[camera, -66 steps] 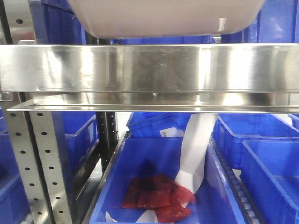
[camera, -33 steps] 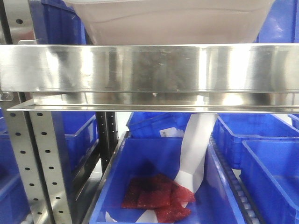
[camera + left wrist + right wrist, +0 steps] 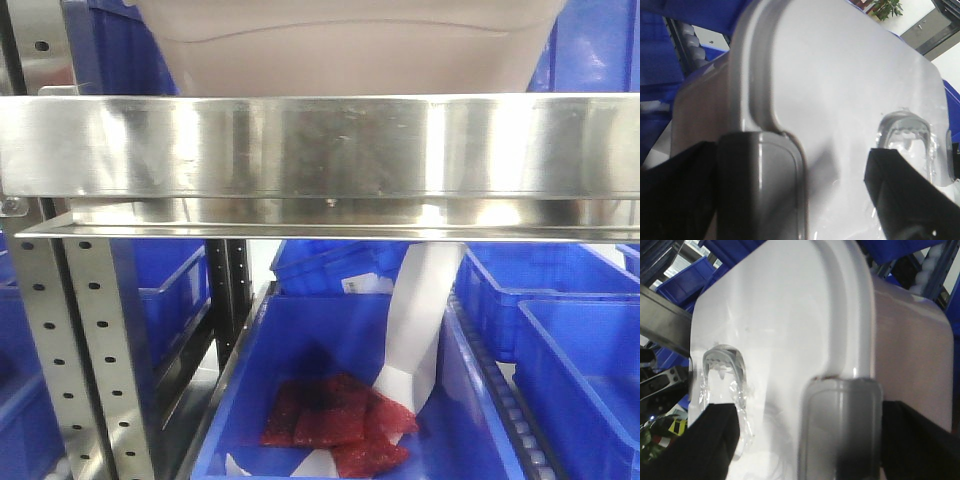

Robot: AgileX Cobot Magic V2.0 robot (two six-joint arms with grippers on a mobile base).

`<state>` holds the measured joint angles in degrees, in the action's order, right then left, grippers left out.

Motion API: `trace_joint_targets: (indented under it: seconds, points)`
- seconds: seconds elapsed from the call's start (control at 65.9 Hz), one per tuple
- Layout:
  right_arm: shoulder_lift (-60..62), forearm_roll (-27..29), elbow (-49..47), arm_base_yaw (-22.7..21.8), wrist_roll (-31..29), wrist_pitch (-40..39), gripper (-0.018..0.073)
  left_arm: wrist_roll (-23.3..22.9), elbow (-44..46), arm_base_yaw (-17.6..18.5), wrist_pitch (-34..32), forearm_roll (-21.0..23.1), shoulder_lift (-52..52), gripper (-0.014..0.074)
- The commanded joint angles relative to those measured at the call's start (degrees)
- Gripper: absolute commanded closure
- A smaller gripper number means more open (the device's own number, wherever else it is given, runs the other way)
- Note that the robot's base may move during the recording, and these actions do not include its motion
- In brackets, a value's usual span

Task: Grab white bin and place on right shelf
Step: 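Push the held bin forward onto the upper roller shelf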

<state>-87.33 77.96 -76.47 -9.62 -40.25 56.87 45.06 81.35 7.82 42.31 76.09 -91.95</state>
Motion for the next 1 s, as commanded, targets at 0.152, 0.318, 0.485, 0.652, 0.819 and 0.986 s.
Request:
trace_joint_targets:
  seconds: [0.152, 0.318, 0.485, 0.652, 0.819, 0.986]
  points:
    - [2.4, 5.6, -2.0, -3.4, -0.5, -5.4, -0.0075, 0.5, 2.3, -3.4, -0.2, 4.4, 2.5, 0.0133]
    - [2.4, 5.6, -2.0, -4.5, -1.0, -6.0, -0.0075, 0.5, 2.3, -4.9, 0.1, 4.4, 2.5, 0.0133]
    - [2.4, 5.6, -2.0, -4.5, -3.6, -4.7, -0.0074, 0.5, 2.3, -4.9, 1.7, 4.4, 2.5, 0.0139]
    - [2.4, 5.6, -2.0, -4.5, -6.5, -3.6, 0.0071, 0.5, 2.3, -4.9, 1.7, 4.4, 2.5, 0.0344]
    - [2.4, 5.6, -2.0, -4.5, -6.5, -4.0, 0.0501, 0.5, 2.3, -4.9, 1.7, 5.0, 2.5, 0.0734]
    - [2.4, 5.7, -2.0, -4.5, -6.5, -4.0, 0.0503, 0.5, 2.3, -5.1, 1.2, 5.6, 2.5, 0.0714]
